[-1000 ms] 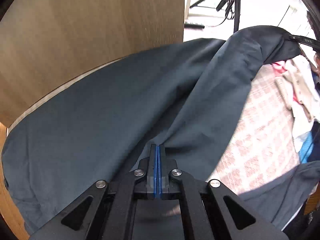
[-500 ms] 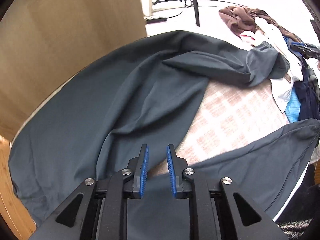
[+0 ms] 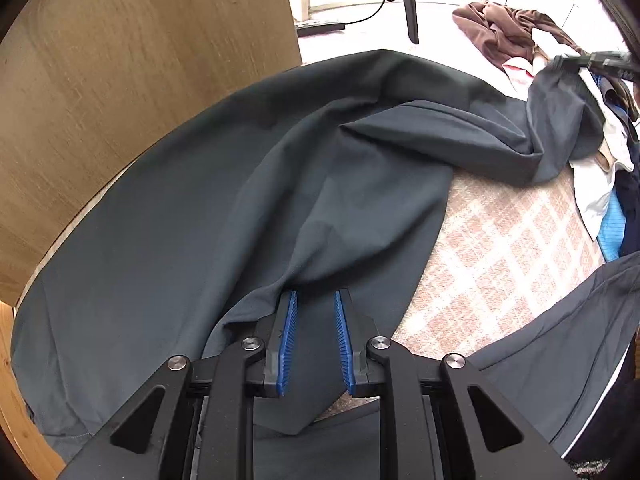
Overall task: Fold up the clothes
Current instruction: 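Grasp the trouser cuff with the right tool and lift it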
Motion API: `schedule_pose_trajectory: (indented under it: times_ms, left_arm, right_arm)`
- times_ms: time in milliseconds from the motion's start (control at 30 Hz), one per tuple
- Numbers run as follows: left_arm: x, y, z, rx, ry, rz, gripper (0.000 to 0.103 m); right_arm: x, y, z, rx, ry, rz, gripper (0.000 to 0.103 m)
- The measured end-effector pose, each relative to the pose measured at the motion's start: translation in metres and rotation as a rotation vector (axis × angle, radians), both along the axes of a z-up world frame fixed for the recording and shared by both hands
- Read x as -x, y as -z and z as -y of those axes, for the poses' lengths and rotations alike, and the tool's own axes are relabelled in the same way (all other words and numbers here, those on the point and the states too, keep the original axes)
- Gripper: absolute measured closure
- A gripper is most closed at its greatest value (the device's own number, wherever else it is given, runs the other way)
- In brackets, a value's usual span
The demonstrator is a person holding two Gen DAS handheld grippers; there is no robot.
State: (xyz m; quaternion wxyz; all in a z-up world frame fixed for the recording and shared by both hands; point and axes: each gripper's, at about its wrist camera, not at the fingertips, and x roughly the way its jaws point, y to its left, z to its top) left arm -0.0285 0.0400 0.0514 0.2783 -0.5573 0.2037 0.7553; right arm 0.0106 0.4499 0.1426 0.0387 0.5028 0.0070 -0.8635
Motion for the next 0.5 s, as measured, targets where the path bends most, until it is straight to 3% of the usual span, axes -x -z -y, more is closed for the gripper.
schedule_pose_trajectory:
  times_ms: [133,200,267,400,433,500]
  left_arm:
    - [-0.01,-0.007,0.013,-0.031,0.015,0.021,0.084]
    - [-0.022,-0.01,0.018,-0.046,0.049,0.046,0.086]
    - [-0.037,-0.012,0.024,-0.054,0.09,0.066,0.086]
    - [-0.057,-0.022,0.034,-0.038,0.133,0.041,0.085]
    - [-0.06,-0.025,0.033,-0.034,0.148,0.027,0.083]
    - [-0.065,-0.03,0.029,-0.027,0.178,-0.002,0.068]
  right_arm:
    - [-0.035,-0.091,-0.016,-0.058,0.029,-0.341,0.1]
    - [-0.072,-0.111,-0.024,-0.104,-0.021,-0.483,0.099]
    - [-0.094,-0.098,-0.041,-0.108,-0.008,-0.428,0.098]
    - [-0.111,-0.032,-0.082,-0.235,0.148,-0.111,0.095]
    - [-0.113,-0.024,-0.09,-0.205,0.178,-0.078,0.094]
    - [-0.116,-0.016,-0.103,-0.103,0.227,-0.044,0.094]
